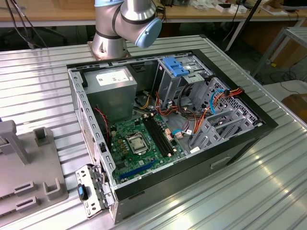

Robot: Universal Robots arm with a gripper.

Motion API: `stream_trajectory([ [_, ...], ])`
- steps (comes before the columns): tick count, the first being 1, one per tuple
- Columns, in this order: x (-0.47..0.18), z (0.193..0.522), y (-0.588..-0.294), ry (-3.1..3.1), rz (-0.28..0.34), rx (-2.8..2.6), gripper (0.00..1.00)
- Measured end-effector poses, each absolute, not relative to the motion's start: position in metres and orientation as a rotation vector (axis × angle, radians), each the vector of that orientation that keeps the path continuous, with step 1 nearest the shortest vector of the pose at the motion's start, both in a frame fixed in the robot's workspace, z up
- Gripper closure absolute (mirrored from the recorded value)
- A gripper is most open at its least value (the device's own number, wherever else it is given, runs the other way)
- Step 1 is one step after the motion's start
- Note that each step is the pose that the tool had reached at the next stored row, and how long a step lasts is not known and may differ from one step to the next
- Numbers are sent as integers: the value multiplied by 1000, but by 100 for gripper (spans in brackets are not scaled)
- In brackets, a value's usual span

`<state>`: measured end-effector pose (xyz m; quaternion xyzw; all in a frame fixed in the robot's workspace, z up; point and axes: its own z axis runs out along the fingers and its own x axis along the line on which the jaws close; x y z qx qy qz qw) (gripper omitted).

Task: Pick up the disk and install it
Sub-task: 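Pick up the disk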

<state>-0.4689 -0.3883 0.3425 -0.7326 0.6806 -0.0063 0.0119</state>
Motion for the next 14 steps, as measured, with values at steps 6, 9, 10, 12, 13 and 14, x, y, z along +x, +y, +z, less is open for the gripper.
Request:
stream_trajectory([
  [6, -469, 334, -387, 2141, -10, -2274, 40],
  [9, -469, 332, -387, 2140, -7, -2273, 40],
  [10, -469, 331, -387, 2141, -5, -2273, 40],
  [12, -469, 328, -387, 2142, -2, -2275, 40],
  [13, -469, 326, -386, 2145, 3, -2277, 40],
  [14, -469, 324, -384, 2157, 13, -2274, 40],
])
